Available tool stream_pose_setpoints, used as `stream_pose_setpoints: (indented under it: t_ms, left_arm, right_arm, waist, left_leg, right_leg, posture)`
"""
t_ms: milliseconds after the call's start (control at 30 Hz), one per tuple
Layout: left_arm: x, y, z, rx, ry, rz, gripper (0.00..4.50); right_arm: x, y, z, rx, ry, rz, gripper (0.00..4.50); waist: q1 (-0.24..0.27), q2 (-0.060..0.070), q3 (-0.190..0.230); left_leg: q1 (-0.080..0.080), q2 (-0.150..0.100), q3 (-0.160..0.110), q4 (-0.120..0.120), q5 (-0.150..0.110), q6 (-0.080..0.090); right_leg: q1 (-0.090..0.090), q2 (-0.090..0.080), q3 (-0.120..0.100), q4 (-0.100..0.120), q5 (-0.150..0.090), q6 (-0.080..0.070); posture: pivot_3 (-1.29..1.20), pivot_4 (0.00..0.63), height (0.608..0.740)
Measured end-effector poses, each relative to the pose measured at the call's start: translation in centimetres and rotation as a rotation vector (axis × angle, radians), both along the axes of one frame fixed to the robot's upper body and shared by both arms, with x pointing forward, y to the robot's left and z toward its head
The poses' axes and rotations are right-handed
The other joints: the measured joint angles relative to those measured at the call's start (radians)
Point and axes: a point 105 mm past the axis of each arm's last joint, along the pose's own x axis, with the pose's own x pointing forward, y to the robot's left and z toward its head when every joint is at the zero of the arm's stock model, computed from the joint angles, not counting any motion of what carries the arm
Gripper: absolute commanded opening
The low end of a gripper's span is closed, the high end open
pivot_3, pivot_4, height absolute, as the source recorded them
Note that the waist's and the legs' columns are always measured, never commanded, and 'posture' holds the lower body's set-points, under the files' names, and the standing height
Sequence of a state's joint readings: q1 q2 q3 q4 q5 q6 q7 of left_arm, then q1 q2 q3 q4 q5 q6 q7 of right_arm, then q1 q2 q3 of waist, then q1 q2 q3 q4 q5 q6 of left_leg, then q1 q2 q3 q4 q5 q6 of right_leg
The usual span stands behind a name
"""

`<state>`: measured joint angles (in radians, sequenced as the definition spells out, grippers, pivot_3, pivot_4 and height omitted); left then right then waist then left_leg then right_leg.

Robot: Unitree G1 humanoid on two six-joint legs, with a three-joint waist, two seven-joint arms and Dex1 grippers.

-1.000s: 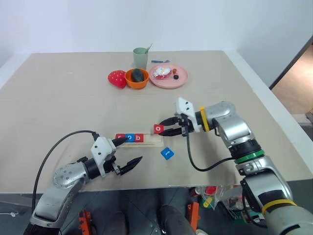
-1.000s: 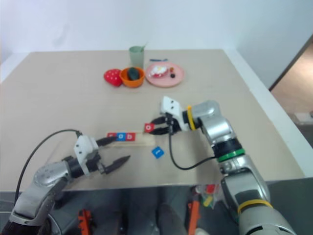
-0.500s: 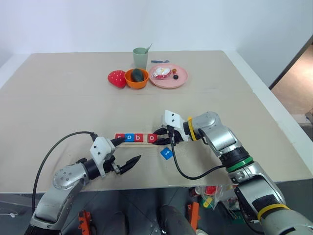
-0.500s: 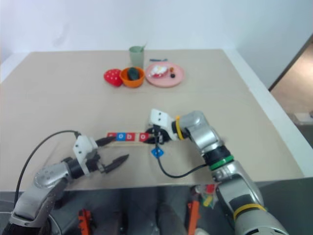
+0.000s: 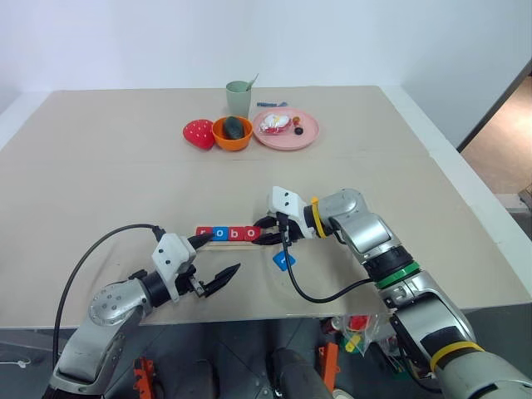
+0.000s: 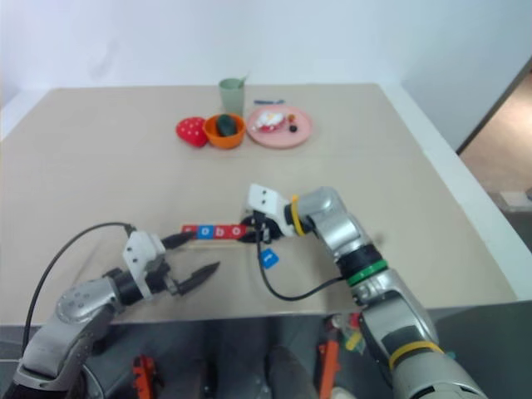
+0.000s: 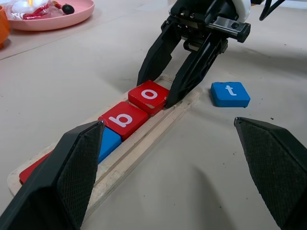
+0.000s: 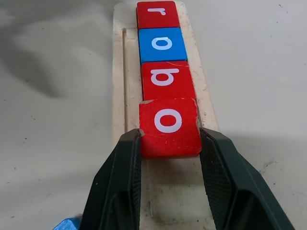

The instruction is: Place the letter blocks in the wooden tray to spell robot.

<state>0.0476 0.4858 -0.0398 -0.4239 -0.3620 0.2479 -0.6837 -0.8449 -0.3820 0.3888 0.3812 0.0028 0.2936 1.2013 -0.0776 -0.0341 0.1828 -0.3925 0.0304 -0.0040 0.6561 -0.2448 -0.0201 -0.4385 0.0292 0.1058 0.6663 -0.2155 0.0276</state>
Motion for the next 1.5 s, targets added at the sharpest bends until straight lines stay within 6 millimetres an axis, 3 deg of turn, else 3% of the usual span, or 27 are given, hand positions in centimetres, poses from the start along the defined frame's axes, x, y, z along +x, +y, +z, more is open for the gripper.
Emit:
stream_pose_setpoints:
  t_ms: [533,600,800,833,1033,1167,1233,1367,1500]
  left_arm:
    - [0.0,0.0,-0.1,0.000,0.003,0.003,4.50]
    - [0.0,0.0,-0.1,0.001,0.007,0.004,4.50]
    - [0.0,0.0,-0.2,0.003,0.013,0.004,4.50]
    - [0.0,0.0,-0.2,0.004,0.013,0.004,4.50]
    - [0.0,-0.1,-0.3,0.015,0.012,-0.005,4.50]
    - [-0.8,-0.6,-0.5,0.064,0.008,-0.079,4.50]
    - [-1.3,-1.0,-0.3,0.079,0.003,-0.127,4.50]
    - [-2.1,-1.1,-0.4,0.115,0.015,-0.200,4.50]
    - [-2.2,-1.4,-0.1,0.135,0.012,-0.261,4.50]
  right_arm:
    - [0.5,0.3,0.0,-0.003,0.001,0.006,1.16]
    - [0.4,0.4,0.0,-0.005,0.011,0.006,2.24]
    - [0.4,0.5,0.0,-0.001,0.021,0.003,4.37]
    - [0.4,0.5,0.0,0.000,0.021,0.002,4.48]
    - [0.9,0.1,1.2,0.052,0.031,-0.051,4.48]
    - [0.9,-1.2,4.9,0.157,-0.024,-0.174,4.48]
    - [0.2,-2.6,5.7,0.192,-0.064,-0.266,4.48]
    - [-3.0,-4.0,2.8,0.198,-0.054,-0.426,4.48]
    - [-6.0,-4.3,1.6,0.215,-0.058,-0.532,4.48]
  waist:
    - [0.000,0.000,0.000]
    - [0.000,0.000,0.000]
    - [0.000,0.000,0.000]
    - [0.000,0.000,0.000]
    - [0.000,0.000,0.000]
    - [0.001,0.000,0.000]
    - [0.005,0.000,0.000]
    - [0.007,0.000,-0.001]
    - [0.000,0.000,0.000]
  left_leg:
    - [0.000,0.000,0.000,0.000,0.000,0.000]
    - [0.000,0.000,0.000,0.000,0.000,0.000]
    - [0.000,0.000,0.000,0.000,0.000,0.000]
    - [0.000,0.000,0.000,0.000,0.000,0.000]
    - [0.000,0.000,-0.001,0.000,0.000,0.000]
    - [-0.002,0.000,-0.002,0.000,0.000,0.000]
    - [-0.002,-0.001,-0.003,-0.001,0.000,-0.001]
    - [-0.004,-0.001,-0.004,-0.001,-0.001,-0.002]
    - [-0.004,0.000,-0.003,-0.001,0.000,-0.003]
  right_leg:
    - [0.000,0.000,-0.001,0.000,0.000,0.000]
    - [0.000,0.000,-0.001,0.000,0.000,0.000]
    - [0.000,0.000,-0.001,0.000,0.000,0.000]
    - [0.000,0.000,-0.001,0.000,0.000,0.000]
    - [0.000,0.000,-0.001,0.000,0.000,0.000]
    - [-0.001,0.000,-0.002,0.000,-0.001,0.000]
    - [0.000,-0.001,-0.003,0.000,-0.003,0.001]
    - [-0.002,-0.002,-0.004,0.000,-0.004,0.001]
    - [-0.003,-0.001,-0.003,0.000,-0.003,0.001]
  posture:
    - [0.00,0.150,0.740]
    - [0.00,0.150,0.740]
    - [0.00,0.150,0.740]
    - [0.00,0.150,0.740]
    - [0.00,0.150,0.740]
    - [0.00,0.150,0.740]
    - [0.00,0.150,0.740]
    - [0.00,0.150,0.740]
    - [0.00,0.150,0.740]
